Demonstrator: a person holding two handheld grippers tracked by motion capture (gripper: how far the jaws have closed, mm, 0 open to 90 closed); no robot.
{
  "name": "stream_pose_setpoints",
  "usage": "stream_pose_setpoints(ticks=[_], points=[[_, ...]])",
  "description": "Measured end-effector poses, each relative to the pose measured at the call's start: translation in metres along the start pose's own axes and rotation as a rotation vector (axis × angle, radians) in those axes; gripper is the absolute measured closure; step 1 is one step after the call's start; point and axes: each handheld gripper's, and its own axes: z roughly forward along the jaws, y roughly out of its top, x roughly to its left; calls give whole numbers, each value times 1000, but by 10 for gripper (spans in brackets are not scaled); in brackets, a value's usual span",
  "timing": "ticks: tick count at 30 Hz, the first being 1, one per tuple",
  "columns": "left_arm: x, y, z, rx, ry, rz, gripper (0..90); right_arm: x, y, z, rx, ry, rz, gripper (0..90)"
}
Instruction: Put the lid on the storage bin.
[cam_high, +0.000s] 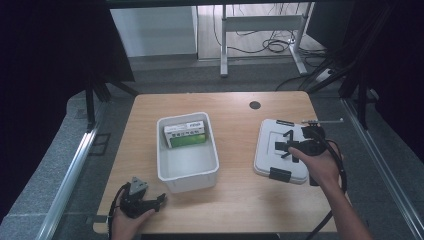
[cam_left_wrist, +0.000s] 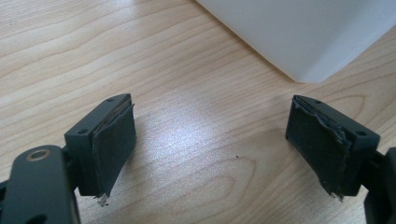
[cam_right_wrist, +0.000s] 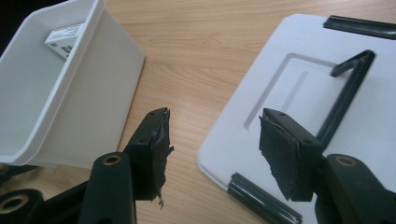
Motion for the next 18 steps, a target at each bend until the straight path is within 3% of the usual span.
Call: stream_pose_setpoints(ticks=[18], points=[[0,0,0,0,0,1,159,-35,0,-8,-1,-73,84,433]])
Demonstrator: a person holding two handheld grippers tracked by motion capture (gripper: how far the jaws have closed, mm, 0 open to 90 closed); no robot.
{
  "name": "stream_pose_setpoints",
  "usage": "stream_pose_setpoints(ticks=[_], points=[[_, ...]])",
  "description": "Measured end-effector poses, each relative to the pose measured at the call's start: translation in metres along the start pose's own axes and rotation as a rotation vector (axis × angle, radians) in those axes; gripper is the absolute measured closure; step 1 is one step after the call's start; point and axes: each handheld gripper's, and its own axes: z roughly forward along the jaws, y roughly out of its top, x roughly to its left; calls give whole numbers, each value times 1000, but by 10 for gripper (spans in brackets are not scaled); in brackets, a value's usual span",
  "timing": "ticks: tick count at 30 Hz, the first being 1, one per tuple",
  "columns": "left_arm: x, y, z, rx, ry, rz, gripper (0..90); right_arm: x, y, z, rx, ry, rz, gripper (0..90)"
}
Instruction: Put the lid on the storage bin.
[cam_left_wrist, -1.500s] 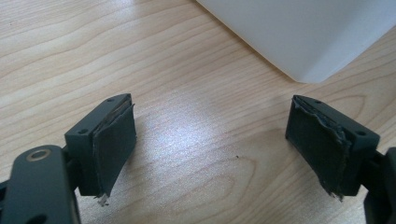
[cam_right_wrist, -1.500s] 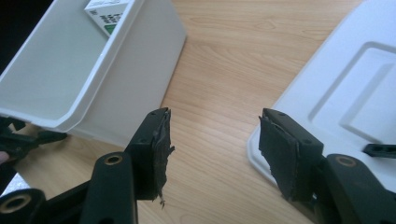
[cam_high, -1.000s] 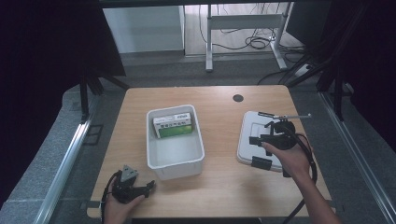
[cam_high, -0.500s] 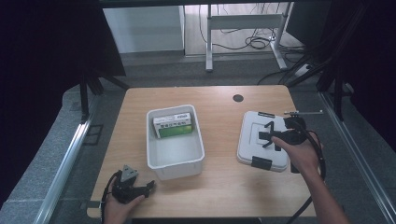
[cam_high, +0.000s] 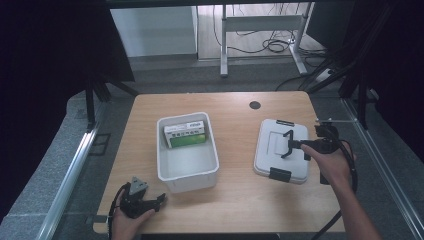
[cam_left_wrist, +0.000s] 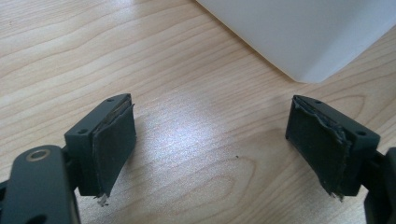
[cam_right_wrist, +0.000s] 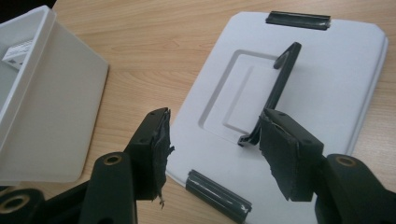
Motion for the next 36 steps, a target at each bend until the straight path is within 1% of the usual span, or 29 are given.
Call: stream_pose_setpoints(ticks=[9,12,18,26,33,36], points=[[0,0,0,1,0,0,159,-10,-4,2,15,-15,33,432],[0,0,0,1,0,0,159,-15,-6,4,26,-25,51,432],[0,0,0,1,0,0,159,-21,-8,6,35,-36,65,430],[0,0,0,1,1,0,160,-22,-11,13,56,-40,67,430],[0,0,0,1,1,1,159,-20,-9,18,71,-42,66,430],[0,0,0,1,0,1,159,-19,-9,20,76,-41,58,430]])
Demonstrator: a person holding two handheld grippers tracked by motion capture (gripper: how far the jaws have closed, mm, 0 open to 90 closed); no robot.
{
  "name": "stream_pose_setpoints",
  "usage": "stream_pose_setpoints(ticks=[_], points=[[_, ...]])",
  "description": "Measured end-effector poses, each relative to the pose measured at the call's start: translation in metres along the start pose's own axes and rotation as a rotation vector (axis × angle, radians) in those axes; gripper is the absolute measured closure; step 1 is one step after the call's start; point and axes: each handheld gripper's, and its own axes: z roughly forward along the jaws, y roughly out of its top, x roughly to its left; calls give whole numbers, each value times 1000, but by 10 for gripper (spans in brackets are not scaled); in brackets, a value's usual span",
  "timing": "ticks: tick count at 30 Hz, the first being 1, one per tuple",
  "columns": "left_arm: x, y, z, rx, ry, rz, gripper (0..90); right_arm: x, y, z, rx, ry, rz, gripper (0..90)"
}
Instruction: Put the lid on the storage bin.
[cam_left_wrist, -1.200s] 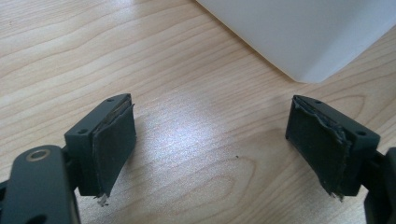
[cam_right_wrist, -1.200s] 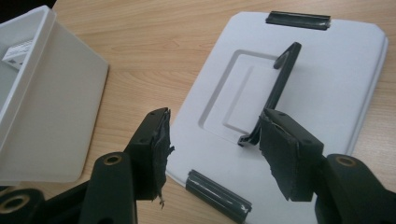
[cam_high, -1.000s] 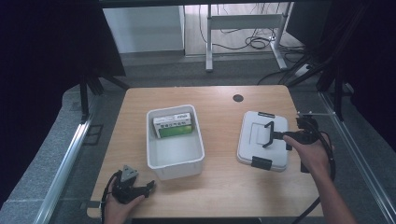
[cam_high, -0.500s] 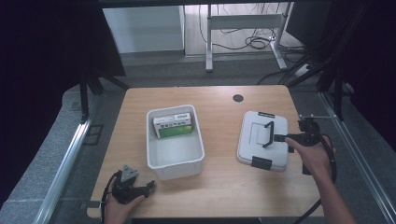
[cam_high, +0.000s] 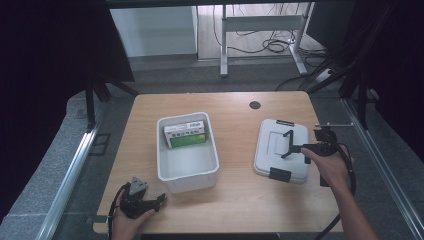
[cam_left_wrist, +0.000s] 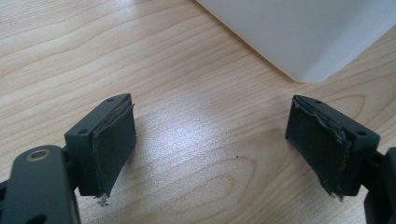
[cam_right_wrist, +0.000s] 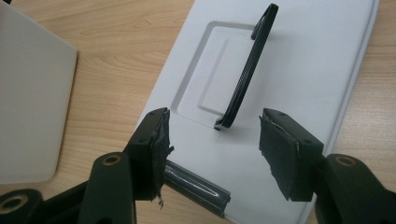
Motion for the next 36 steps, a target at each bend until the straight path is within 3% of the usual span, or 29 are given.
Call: stream_pose_setpoints(ticks=[13,21,31,36], points=[[0,0,0,0,0,0,159,0,0,11,35,-18,7,431],[0,0,0,0,0,0,159,3,8,23,60,-36,9,431],[0,0,0,0,0,0,159,-6,22,38,68,-62,46,434],[0,0,0,0,0,0,159,-7,28,48,87,-91,34,435]])
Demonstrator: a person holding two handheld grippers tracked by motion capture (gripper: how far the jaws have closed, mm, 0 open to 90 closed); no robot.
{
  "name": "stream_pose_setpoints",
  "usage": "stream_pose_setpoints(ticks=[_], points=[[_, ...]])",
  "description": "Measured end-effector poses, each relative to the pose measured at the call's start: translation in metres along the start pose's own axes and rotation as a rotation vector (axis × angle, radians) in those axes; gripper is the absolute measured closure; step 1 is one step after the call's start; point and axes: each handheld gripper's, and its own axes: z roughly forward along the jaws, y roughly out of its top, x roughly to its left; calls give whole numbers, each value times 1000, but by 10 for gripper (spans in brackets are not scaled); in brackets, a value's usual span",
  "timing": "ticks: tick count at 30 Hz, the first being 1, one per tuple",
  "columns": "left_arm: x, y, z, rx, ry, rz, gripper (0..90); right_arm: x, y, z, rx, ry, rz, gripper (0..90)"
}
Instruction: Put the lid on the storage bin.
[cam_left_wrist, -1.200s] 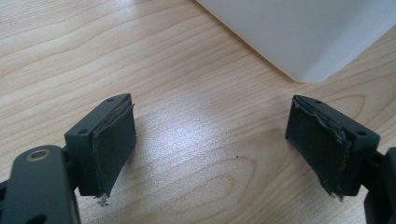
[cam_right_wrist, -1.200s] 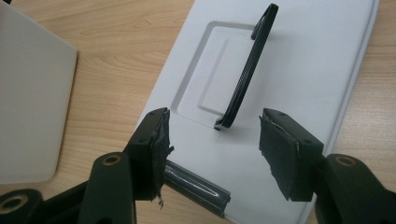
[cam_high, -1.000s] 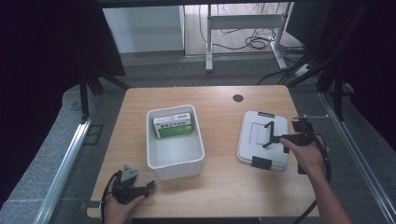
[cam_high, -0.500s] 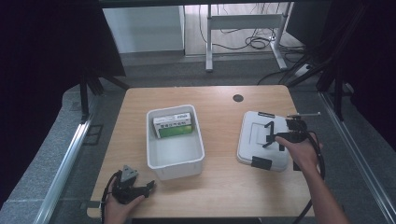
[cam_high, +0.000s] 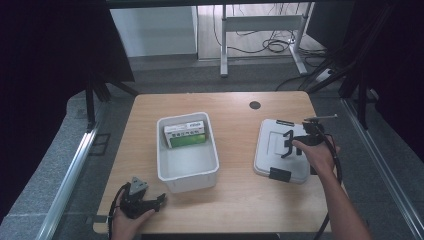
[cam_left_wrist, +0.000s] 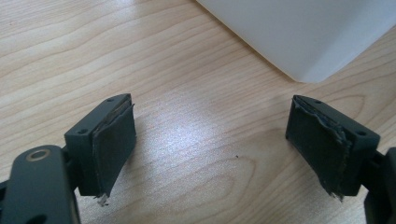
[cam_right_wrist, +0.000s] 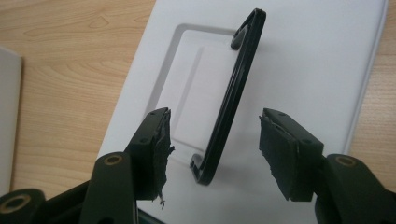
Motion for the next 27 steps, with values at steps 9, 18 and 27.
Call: stream_pose_setpoints(ticks=[9,18,27], points=[[0,0,0,0,-1,0,158,-8,13,17,14,5,70,592],[0,0,0,0,-3,1,157,-15,18,26,103,53,204,824],[0,0,0,0,-3,1,156,-8,21,20,125,26,264,843]])
